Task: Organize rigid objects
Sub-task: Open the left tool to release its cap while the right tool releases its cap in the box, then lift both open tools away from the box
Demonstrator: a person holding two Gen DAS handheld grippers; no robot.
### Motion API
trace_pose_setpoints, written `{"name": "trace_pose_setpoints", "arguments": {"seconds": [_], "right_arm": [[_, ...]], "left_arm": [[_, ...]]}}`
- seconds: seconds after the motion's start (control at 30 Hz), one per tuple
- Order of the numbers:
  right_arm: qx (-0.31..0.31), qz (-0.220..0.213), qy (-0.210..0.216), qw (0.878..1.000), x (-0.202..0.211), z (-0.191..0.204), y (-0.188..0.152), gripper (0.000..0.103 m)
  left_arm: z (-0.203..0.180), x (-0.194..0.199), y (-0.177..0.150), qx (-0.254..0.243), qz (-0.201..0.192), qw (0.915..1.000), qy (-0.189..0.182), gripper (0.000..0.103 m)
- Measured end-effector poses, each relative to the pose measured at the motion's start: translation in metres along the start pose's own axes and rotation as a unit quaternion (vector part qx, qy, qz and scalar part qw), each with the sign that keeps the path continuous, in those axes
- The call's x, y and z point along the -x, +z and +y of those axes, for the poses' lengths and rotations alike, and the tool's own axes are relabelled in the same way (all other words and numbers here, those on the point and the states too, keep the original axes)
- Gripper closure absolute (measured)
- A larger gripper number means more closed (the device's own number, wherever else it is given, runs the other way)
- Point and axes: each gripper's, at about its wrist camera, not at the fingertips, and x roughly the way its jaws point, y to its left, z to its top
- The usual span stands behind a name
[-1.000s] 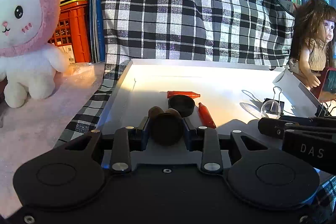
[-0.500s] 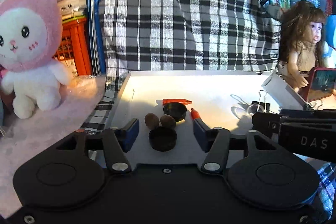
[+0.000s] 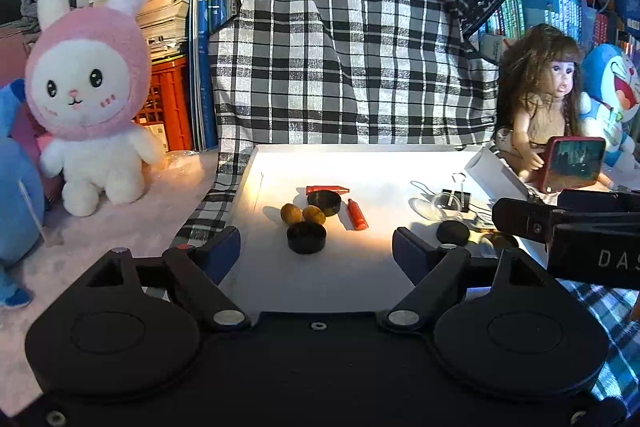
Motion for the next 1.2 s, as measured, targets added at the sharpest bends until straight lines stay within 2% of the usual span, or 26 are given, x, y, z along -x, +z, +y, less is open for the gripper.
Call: {"name": "trace_pose_setpoints", "arguments": {"seconds": [0.27,0.6,0.97,1.2], "right_arm": [[0.021,-0.007,-0.004,1.0,0.031,0.011,-0.009,0.011],[0.034,-0.003,-0.021,0.999,0.051,0.009,-0.03,0.007],[0.035,0.019,-0.043,0.998,0.053,0.005,-0.06,0.003],[0.022,0.039,-0.072,0.996,0.042,0.0,-0.073,0.003]], "left_arm": [[-0.002,0.035,-0.012,-0.013,-0.009,0.9998,0.012,0.015],[0.002,0.057,-0.04,0.01,0.002,0.9999,0.009,0.013],[0.0,0.05,-0.072,0.02,0.027,0.9993,0.017,0.013],[-0.004,0.037,-0.082,0.016,0.042,0.9987,0.025,0.012]]}}
